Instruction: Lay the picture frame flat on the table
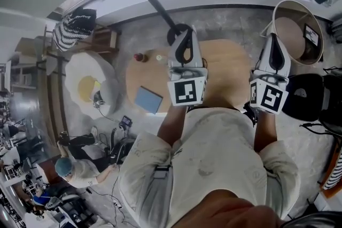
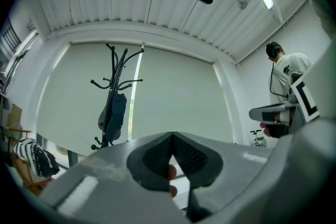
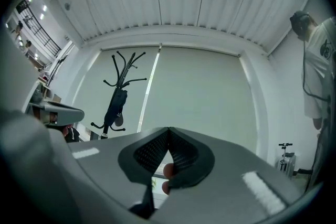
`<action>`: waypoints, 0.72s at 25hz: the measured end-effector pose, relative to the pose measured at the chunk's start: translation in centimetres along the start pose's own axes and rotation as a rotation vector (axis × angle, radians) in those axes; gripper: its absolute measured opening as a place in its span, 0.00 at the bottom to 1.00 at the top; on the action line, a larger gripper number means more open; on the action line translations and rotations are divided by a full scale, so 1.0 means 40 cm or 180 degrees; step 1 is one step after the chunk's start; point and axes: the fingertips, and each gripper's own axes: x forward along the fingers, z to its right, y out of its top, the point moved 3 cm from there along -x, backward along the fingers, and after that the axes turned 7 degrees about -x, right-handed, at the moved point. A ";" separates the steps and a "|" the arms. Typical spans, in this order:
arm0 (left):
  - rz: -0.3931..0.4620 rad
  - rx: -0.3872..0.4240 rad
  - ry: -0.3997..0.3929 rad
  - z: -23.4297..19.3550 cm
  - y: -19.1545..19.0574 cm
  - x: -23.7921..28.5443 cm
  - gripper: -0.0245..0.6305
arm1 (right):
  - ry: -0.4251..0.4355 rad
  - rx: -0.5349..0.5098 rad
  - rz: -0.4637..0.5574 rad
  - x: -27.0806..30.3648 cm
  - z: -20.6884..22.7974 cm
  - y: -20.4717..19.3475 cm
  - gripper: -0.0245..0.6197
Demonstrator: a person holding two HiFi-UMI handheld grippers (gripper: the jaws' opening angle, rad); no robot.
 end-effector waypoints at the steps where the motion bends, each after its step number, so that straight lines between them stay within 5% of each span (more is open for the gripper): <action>1: -0.0004 -0.0003 -0.0009 0.005 -0.001 0.001 0.04 | -0.0009 0.0017 -0.0004 -0.001 0.004 -0.001 0.04; 18: -0.0027 -0.0014 -0.0052 0.014 -0.006 0.013 0.04 | 0.0010 0.0035 -0.0044 0.012 0.010 -0.012 0.04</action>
